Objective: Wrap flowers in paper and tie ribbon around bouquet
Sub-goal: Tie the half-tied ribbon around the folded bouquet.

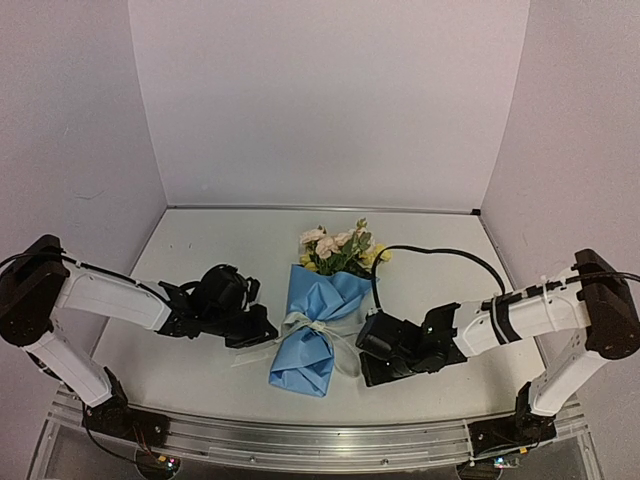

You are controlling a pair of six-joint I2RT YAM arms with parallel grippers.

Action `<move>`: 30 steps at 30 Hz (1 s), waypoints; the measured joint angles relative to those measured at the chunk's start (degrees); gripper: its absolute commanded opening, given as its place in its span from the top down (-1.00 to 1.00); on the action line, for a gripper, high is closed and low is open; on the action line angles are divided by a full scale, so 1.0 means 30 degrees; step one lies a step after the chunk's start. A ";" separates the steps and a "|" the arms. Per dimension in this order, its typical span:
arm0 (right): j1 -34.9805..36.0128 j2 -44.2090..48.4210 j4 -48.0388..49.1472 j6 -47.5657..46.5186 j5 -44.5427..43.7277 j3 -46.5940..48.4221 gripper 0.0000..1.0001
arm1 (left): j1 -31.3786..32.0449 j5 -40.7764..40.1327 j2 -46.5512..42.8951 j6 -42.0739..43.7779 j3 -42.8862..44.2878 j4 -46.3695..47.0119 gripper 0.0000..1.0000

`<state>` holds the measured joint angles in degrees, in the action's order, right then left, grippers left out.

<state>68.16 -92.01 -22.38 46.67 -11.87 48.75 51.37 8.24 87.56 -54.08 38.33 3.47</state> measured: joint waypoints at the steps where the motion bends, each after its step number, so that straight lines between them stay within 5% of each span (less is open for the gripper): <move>1: 0.0031 0.0000 0.0038 0.0136 -0.0094 0.0000 -0.15 | 0.0000 -0.0063 -0.0056 0.0000 0.0000 -0.0026 1.00; 13: 0.0133 -0.1545 0.0244 0.0958 -0.0529 0.1496 0.01 | -0.0018 -0.1599 -0.1616 0.0442 0.0178 -0.1189 1.00; 22: 0.0072 -0.2654 -0.0627 0.1291 -0.0939 0.2380 1.00 | -0.1132 -0.2889 -0.2422 0.1420 0.0560 -0.2390 1.00; 30: -0.0776 -0.2761 -0.2477 0.0721 -0.1554 0.3097 1.00 | -0.3108 -0.3135 -0.2611 0.2590 0.0612 -0.2954 1.00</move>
<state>65.83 -100.29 -29.81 48.83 -16.53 58.04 42.05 -1.17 79.72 -46.31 40.16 -5.39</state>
